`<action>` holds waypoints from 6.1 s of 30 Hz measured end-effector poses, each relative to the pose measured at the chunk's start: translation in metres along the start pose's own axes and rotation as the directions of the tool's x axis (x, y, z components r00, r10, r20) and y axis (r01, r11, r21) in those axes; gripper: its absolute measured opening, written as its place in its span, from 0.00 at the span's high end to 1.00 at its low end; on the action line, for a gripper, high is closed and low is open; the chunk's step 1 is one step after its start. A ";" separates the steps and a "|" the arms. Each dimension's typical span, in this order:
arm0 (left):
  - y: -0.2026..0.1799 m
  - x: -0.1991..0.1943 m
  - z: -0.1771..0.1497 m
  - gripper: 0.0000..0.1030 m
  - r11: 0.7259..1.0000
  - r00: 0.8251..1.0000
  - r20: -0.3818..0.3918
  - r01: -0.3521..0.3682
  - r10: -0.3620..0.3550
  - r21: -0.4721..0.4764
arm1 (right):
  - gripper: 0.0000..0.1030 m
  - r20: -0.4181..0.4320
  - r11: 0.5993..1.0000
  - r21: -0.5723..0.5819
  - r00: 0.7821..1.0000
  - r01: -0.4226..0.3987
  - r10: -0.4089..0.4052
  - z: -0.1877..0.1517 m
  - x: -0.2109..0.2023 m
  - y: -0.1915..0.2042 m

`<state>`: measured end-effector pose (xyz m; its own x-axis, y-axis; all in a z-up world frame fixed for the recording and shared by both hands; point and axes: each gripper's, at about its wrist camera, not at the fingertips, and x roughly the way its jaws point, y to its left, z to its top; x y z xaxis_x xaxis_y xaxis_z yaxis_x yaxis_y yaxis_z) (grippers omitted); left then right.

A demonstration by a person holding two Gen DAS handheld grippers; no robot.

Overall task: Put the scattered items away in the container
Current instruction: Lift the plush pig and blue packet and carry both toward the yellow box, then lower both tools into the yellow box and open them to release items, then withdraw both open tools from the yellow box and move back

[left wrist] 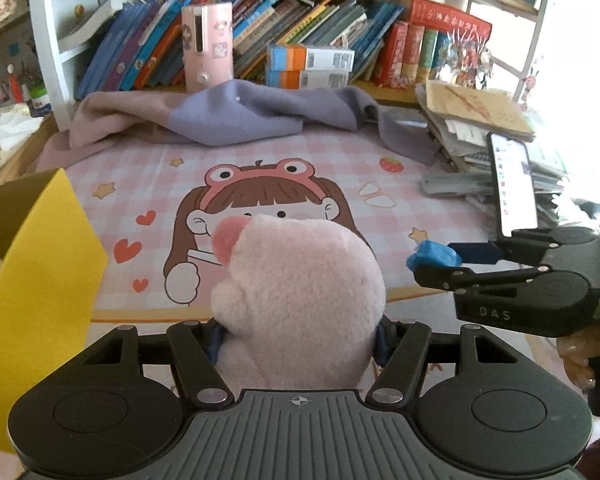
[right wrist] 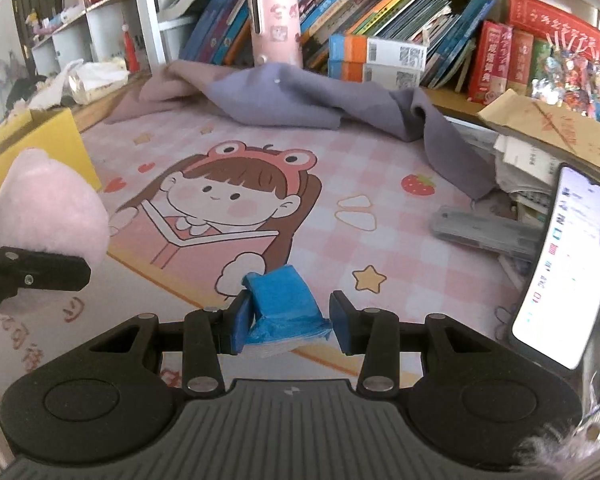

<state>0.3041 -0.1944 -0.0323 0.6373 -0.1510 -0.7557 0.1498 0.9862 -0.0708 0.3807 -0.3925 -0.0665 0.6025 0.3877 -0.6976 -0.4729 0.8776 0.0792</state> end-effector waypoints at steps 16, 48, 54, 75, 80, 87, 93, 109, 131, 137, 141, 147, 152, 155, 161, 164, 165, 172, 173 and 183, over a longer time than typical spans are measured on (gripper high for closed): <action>0.010 -0.070 -0.029 0.38 0.994 0.993 0.048 0.107 -0.107 0.002 | 0.62 0.002 1.000 -0.011 1.000 0.005 -0.005 -0.019 -0.091 0.041; 0.128 -0.209 -0.166 0.37 0.948 0.945 0.084 0.312 -0.316 0.057 | 0.62 0.048 0.987 0.035 0.986 0.158 -0.160 -0.099 -0.185 0.289; 0.149 -0.227 -0.185 0.37 0.958 0.952 0.109 0.285 -0.286 0.023 | 0.62 0.056 0.992 -0.012 0.991 0.124 -0.123 -0.101 -0.185 0.323; 0.236 -0.257 -0.203 0.38 0.976 0.976 0.206 0.110 -0.070 -0.188 | 0.62 0.051 0.970 -0.228 0.994 -0.078 0.092 -0.058 -0.144 0.393; 0.258 -0.250 -0.173 0.38 0.977 0.969 0.246 0.066 -0.015 -0.201 | 0.62 0.121 0.972 -0.218 0.986 -0.089 0.117 -0.023 -0.124 0.386; 0.283 -0.216 -0.092 0.37 0.991 0.952 0.308 0.041 0.002 -0.131 | 0.62 0.241 0.962 -0.260 0.960 -0.079 0.144 0.049 -0.083 0.379; 0.300 -0.148 -0.016 0.37 0.999 0.962 0.272 -0.001 0.016 -0.054 | 0.62 0.242 0.938 -0.347 0.967 0.004 0.086 0.098 -0.008 0.371; 0.319 -0.033 0.037 0.37 0.994 0.997 0.055 -0.061 0.056 0.088 | 0.62 0.060 0.871 -0.491 0.998 0.002 0.031 0.132 0.105 0.363; 0.304 -0.112 0.029 0.14 0.983 0.938 0.317 -0.168 0.138 0.069 | 0.51 0.118 0.879 -0.476 0.990 -0.009 0.074 0.129 0.080 0.368; 0.293 -0.186 -0.005 0.05 0.990 0.889 0.437 -0.142 0.137 -0.023 | 0.43 0.257 0.912 -0.407 0.964 0.039 0.074 0.117 0.004 0.366; 0.284 -0.221 -0.043 0.04 0.988 0.878 0.455 -0.126 0.151 -0.085 | 0.36 0.315 0.949 -0.308 0.948 0.063 0.039 0.099 -0.040 0.364; 0.267 -0.255 -0.092 0.04 0.987 0.887 0.435 -0.120 0.155 -0.106 | 0.20 0.382 0.973 -0.193 0.923 0.129 -0.046 0.051 -0.097 0.372; 0.246 -0.274 -0.126 0.02 0.989 0.880 0.453 -0.106 0.143 -0.107 | 0.16 0.403 0.977 -0.122 0.908 0.173 -0.111 0.011 -0.135 0.374; 0.228 -0.274 -0.145 0.02 0.984 0.876 0.450 -0.160 0.176 -0.072 | 0.14 0.400 0.977 -0.069 0.903 0.201 -0.157 -0.014 -0.152 0.376; 0.197 -0.267 -0.172 0.02 0.979 0.899 0.402 -0.200 0.172 0.029 | 0.10 0.357 0.953 -0.028 0.894 0.300 -0.271 -0.061 -0.165 0.382; 0.188 -0.264 -0.182 0.02 0.976 0.910 0.382 -0.202 0.159 0.076 | 0.10 0.324 0.942 -0.016 0.893 0.335 -0.312 -0.071 -0.169 0.380; 0.186 -0.263 -0.186 0.02 0.976 0.913 0.377 -0.200 0.155 0.083 | 0.10 0.323 0.941 -0.008 0.891 0.339 -0.318 -0.075 -0.172 0.380; 0.181 -0.261 -0.198 0.00 0.988 0.930 0.347 -0.148 0.123 0.049 | 0.03 0.248 0.954 0.074 0.922 0.290 -0.299 -0.094 -0.177 0.363; 0.180 -0.260 -0.198 0.00 0.988 0.933 0.340 -0.144 0.119 0.049 | 0.03 0.232 0.956 0.085 0.928 0.280 -0.292 -0.095 -0.175 0.360; 0.164 -0.243 -0.199 0.00 0.986 0.953 0.273 -0.156 0.134 0.063 | 0.00 0.201 0.954 0.086 0.933 0.286 -0.298 -0.109 -0.181 0.355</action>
<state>0.0237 0.0176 0.0100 0.8336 -0.0308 -0.5515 0.0958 0.9914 0.0895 0.0330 -0.1820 0.0103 0.8322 0.1568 -0.5318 -0.2237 0.9726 -0.0633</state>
